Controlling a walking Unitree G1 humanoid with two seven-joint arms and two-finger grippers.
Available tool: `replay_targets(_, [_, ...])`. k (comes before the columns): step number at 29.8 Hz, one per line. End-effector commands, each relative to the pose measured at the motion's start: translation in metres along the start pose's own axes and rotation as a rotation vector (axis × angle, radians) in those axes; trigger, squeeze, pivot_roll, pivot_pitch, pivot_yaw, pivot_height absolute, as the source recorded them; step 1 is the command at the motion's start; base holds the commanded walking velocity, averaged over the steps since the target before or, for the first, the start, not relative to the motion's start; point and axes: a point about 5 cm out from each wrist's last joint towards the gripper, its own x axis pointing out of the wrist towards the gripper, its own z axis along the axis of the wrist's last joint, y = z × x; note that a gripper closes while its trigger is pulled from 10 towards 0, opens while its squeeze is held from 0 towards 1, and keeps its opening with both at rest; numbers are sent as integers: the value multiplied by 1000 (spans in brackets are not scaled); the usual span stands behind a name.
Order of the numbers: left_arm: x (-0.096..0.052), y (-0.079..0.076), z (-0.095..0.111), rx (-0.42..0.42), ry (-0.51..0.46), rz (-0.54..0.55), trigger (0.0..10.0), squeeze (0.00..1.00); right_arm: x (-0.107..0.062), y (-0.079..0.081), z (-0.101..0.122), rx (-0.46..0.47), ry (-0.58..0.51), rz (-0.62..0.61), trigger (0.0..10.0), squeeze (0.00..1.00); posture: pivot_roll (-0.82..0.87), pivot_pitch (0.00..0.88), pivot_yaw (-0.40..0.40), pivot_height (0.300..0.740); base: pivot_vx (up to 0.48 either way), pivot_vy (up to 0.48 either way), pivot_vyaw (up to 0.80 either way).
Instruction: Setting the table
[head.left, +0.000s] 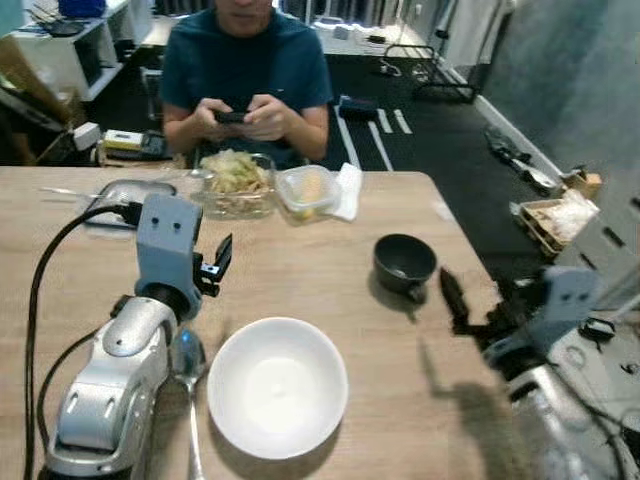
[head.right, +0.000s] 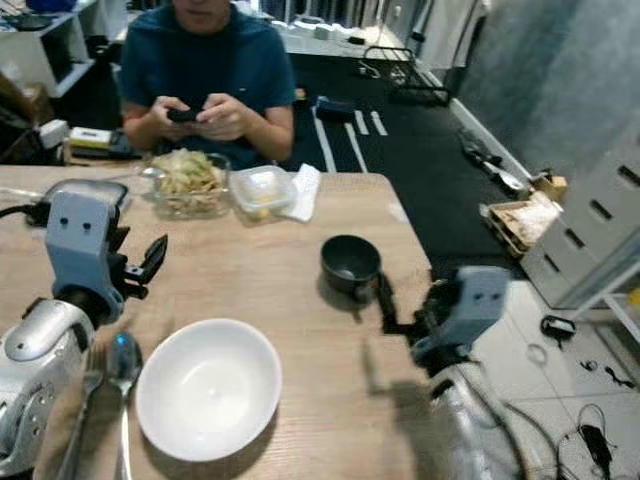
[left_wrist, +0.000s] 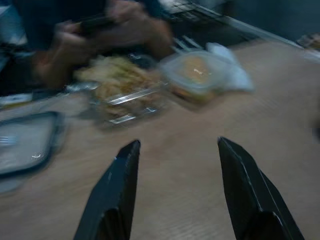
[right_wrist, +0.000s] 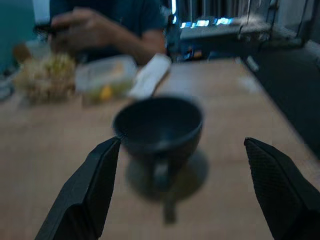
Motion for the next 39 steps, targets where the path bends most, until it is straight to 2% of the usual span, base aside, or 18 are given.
replay_targets(1, [-4,-2,-2,-9,-3,-44,10000,0,-1,-1,-3,-21,6,-22,10000,0,142,16,38,740,0,0,0])
replay_targets(4, [-21,1,-2,-26,-12,-107,10000,0,5,12,-19,-42,44,-15,10000,0,165,16,29,740,0,0,0])
replay_targets(5, [-21,1,-2,-26,-12,-107,10000,0,5,12,-19,-42,44,-15,10000,0,165,16,29,740,0,0,0])
replay_targets(6, [-33,3,-3,-4,-24,-84,10000,0,12,21,-24,-49,50,-13,10000,0,176,18,25,740,0,0,0])
replay_targets(8, [-37,4,-4,6,-29,-61,10000,0,14,23,-26,-43,48,-14,10000,0,178,18,25,740,0,0,0])
replay_targets(10, [-47,1,-4,64,-38,-38,10000,0,19,27,-30,-30,50,-33,10000,0,190,18,20,740,0,0,0])
replay_targets(11, [-47,1,-4,64,-38,-38,10000,0,19,27,-30,-30,50,-33,10000,0,190,18,20,740,0,0,0])
replay_targets(13, [-62,-8,-3,142,-46,-66,10000,0,25,33,-35,-36,52,-55,10000,0,192,19,19,740,0,0,0])
replay_targets(21, [-78,-12,-11,144,-2,-117,10000,0,28,35,-38,-46,46,-69,10000,0,198,20,14,740,0,0,0])
replay_targets(25, [-79,-19,-17,152,7,-142,10000,0,31,32,-41,-63,38,-86,10000,0,199,20,13,740,0,0,0])
replay_targets(31, [-67,-21,-20,126,-4,-121,10000,0,35,29,-41,-91,33,-57,10000,0,188,11,11,740,0,0,0])
replay_targets(32, [-65,-23,-20,99,-3,-121,10000,0,36,28,-40,-99,30,-41,10000,0,186,7,11,740,0,0,0])
replay_targets(39, [-70,-27,-25,58,15,-127,10000,0,43,21,-37,-135,23,-30,10000,0,186,1,4,740,0,0,0])
